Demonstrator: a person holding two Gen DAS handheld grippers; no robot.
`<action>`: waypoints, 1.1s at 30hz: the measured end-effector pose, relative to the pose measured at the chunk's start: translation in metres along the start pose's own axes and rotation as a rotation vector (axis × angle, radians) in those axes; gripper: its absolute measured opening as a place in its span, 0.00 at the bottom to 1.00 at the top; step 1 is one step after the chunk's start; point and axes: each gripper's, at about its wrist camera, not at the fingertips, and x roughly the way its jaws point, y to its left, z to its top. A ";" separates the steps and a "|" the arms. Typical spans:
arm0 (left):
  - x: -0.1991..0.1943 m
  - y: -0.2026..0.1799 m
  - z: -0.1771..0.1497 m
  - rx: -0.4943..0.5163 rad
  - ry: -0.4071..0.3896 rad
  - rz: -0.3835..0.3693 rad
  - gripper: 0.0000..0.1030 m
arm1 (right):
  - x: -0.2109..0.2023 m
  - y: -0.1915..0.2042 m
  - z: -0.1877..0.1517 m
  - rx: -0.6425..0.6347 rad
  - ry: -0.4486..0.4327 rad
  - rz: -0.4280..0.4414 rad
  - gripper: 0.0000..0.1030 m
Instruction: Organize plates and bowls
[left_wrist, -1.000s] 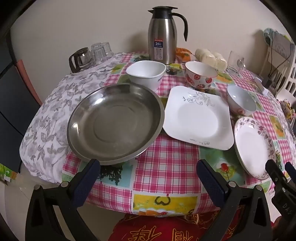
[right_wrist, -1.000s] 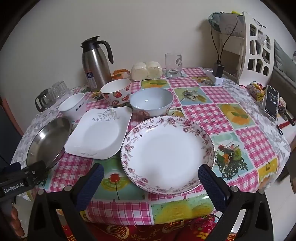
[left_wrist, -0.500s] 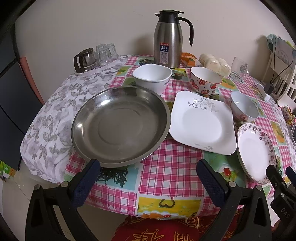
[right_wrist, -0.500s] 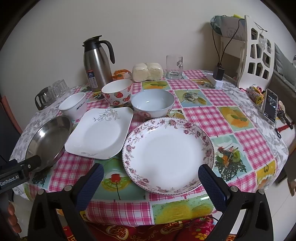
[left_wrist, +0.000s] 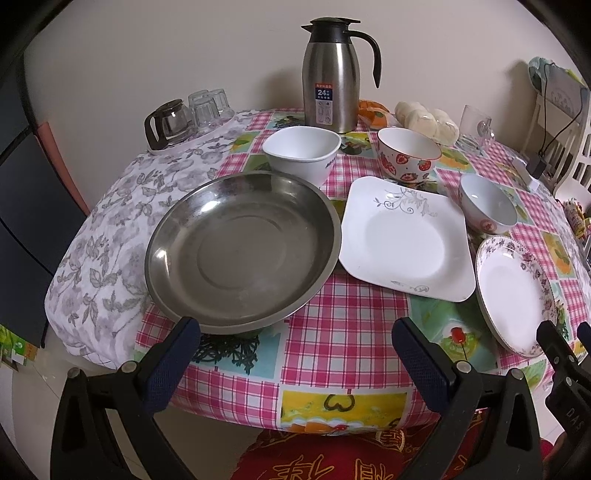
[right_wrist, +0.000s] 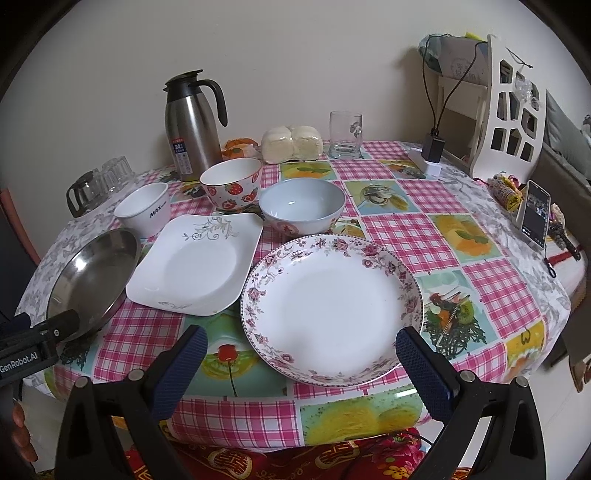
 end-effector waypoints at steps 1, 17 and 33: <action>0.000 0.000 0.000 0.000 0.001 0.000 1.00 | 0.000 0.000 0.000 0.000 0.000 0.000 1.00; -0.001 0.002 -0.001 -0.007 0.006 0.002 1.00 | -0.002 0.000 0.001 0.002 -0.003 0.000 1.00; -0.005 0.003 0.000 -0.013 0.002 0.000 1.00 | -0.002 0.002 0.002 -0.002 0.001 0.000 1.00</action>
